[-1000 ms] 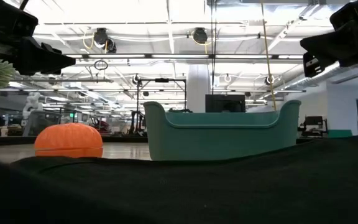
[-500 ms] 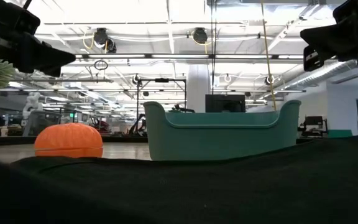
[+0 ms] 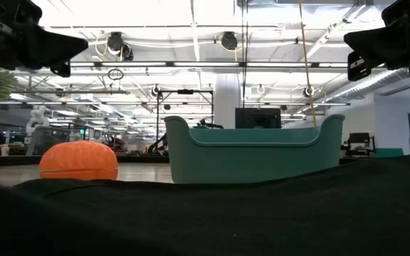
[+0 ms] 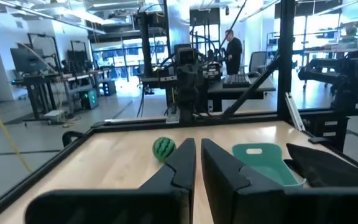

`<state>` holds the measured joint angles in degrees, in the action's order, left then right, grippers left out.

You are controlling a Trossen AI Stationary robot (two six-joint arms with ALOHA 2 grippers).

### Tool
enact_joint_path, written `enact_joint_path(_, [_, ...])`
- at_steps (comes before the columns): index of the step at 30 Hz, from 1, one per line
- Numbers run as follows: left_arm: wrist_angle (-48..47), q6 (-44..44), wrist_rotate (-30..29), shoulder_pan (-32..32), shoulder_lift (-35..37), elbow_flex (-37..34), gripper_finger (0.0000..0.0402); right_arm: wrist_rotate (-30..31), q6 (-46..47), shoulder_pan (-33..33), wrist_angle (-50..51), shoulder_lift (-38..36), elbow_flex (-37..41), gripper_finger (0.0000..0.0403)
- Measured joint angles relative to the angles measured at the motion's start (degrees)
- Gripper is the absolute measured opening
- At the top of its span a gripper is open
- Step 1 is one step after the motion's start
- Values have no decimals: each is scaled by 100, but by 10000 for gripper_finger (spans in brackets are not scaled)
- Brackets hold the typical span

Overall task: Pick and placing Produce into tupperware
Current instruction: Put the green watermelon into the blue bin

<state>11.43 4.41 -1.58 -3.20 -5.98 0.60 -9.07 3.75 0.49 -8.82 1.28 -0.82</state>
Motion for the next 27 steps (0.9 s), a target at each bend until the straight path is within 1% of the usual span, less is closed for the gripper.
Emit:
enact_joint_path(5, [-296, -40, 0, 1, 0, 1, 31, 1, -55, 0, 2, 2, 0, 0])
enact_joint_path(8, [-320, -45, 0, 1, 0, 1, 31, 34, -140, 0, 2, 2, 0, 0])
enact_joint_path(10, [-273, -90, 2, 2, -2, 0, 31, 217, -248, 0, -2, 2, 0, 0])
enact_joint_path(15, [-287, -259, -50, 0, -2, 2, 31, 888, -451, -2, -15, 2, -1, 0])
enact_joint_path(17, [-275, -338, -178, 2, -2, 2, 31, 908, -497, -2, -17, 2, -2, 0])
enact_joint_path(27, [-263, -473, -289, 1, -2, 2, 31, 906, -511, -2, -17, 2, 0, 0])
